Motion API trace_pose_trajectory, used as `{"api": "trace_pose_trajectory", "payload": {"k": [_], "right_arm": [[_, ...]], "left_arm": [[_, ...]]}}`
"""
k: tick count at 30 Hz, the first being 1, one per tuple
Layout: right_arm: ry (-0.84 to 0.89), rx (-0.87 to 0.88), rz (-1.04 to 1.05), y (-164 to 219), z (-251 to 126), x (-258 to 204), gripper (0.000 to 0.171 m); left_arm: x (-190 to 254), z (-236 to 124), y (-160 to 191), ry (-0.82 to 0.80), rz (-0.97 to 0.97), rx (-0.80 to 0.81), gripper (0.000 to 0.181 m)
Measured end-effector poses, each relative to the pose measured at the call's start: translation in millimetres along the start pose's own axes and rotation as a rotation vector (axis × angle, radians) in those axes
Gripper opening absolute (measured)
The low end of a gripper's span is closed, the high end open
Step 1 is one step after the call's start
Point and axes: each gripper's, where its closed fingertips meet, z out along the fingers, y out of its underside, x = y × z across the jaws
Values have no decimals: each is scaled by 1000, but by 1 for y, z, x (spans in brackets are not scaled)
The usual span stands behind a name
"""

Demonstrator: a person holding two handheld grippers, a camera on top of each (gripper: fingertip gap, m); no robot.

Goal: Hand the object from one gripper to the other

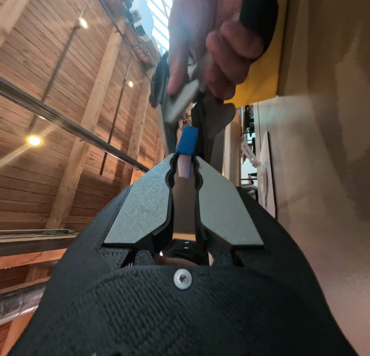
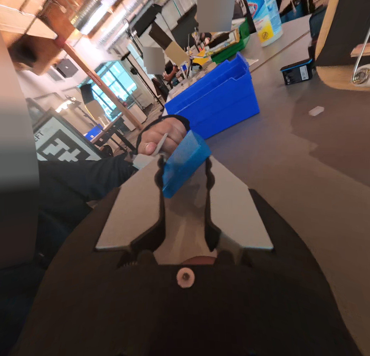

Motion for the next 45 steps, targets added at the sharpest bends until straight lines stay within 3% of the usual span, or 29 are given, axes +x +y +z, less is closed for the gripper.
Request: {"api": "trace_pose_trajectory", "payload": {"k": [2, 3, 4, 6, 8, 11, 13, 16, 19, 23, 24, 26, 28, 33, 36, 40, 42, 44, 45], "right_arm": [[61, -20, -63, 3, -1, 8, 26], [95, -12, -130, 0, -5, 10, 22], [144, -8, -219, -3, -9, 11, 12], [332, -53, -435, -6, -20, 25, 11], [447, -94, -657, -8, -24, 28, 11], [468, -150, -965, -3, -11, 15, 11], [503, -212, -1144, 3, -2, 13, 12], [511, -253, -1224, 10, 7, 10, 11], [498, -301, -1263, 20, 10, 9, 11], [484, -291, -1161, 22, 7, 11, 11], [530, -305, -1092, 19, 1, 21, 14], [589, -316, -901, 15, -11, 39, 45], [482, -233, -647, 13, -13, 34, 52], [59, 49, -39, -12, -13, -1, 68], [-61, 129, 139, -24, -11, -4, 53], [-174, -10, 212, 2, 3, -16, 24], [-177, 8, 193, 1, 2, -15, 21], [-110, 7, 99, -1, -1, -9, 18], [-68, 13, 48, -4, -5, -6, 14]], "left_arm": [[11, 2, -1, 73, -117, -17, 14], [16, 3, 2, 124, -276, -29, 19], [20, 2, 2, 204, -498, -19, 12], [19, -7, -3, 392, -980, 67, 28], [7, -8, 13, 429, -1326, 85, 32], [0, -5, 37, 422, -1637, 77, 33], [-3, -6, 39, 424, -1702, 110, 33], [0, -12, 21, 514, -1651, 171, 32], [5, -15, 9, 548, -1546, 187, 19], [4, -16, 6, 485, -1300, 171, 16], [1, -15, 10, 411, -1158, 137, 15], [-5, -12, 24, 249, -813, 35, 14], [-11, -12, 33, 123, -528, -22, 14], [-19, -7, 34, -14, -205, -55, 14], [-17, -7, 10, -22, -68, 36, 14], [-11, -5, -4, -6, -23, 64, 14], [-9, -4, -3, -1, -23, 59, 14], [-2, -2, -1, 49, -124, 38, 14], [-1, -2, 0, 79, -286, 29, 12]]}}
